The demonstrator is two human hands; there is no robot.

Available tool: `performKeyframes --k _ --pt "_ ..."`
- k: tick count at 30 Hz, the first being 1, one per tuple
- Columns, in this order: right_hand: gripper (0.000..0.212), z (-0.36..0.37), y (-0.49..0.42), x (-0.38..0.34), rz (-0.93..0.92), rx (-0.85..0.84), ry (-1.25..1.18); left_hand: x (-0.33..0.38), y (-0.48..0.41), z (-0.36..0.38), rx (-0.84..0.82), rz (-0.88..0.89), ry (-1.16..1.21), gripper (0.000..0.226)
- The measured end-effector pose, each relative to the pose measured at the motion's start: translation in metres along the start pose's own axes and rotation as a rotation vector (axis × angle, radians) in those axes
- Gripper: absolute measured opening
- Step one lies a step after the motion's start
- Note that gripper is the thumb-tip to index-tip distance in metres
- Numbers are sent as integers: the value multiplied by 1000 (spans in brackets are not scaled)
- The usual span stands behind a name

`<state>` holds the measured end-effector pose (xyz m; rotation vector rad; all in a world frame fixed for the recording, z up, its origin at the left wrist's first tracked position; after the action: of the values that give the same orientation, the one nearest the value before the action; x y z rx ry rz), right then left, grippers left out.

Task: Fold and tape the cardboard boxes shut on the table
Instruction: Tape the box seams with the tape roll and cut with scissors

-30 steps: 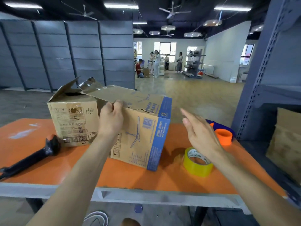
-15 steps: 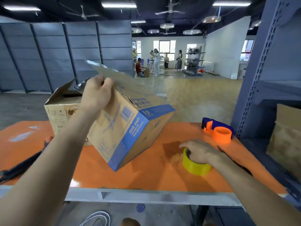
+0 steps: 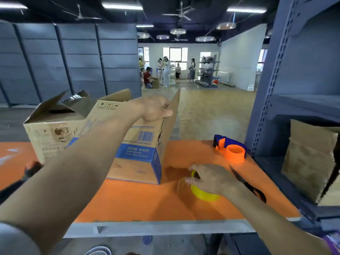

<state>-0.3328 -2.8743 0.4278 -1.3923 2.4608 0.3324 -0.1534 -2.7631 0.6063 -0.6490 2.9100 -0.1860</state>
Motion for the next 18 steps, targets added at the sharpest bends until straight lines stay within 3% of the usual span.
performKeyframes --k 2,5,10,15,18 --pt "62 -2 1 1 -13 13 -5 5 -5 5 23 50 31 13" --pt "66 -5 1 -1 -24 26 -15 11 -11 11 44 67 -14 28" --pt "54 -14 -7 -9 -40 87 -47 17 -16 24 14 33 -92 9" --pt "36 -38 -13 -23 -113 297 -259 22 -16 25 19 105 19 14" --pt "28 -53 -16 -26 -129 430 -425 25 -16 26 57 103 105 36"
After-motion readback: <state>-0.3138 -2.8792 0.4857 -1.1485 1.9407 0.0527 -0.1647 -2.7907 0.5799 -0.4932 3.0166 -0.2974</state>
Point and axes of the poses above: each hand's wrist, its own y-axis away from the middle knuckle, its own z-axis out of the palm, x = y × z, the point moved 1 cm from there along -y, towards the middle knuckle, and after that the axes turned 15 degrees about -y, right-handed, at the moved point
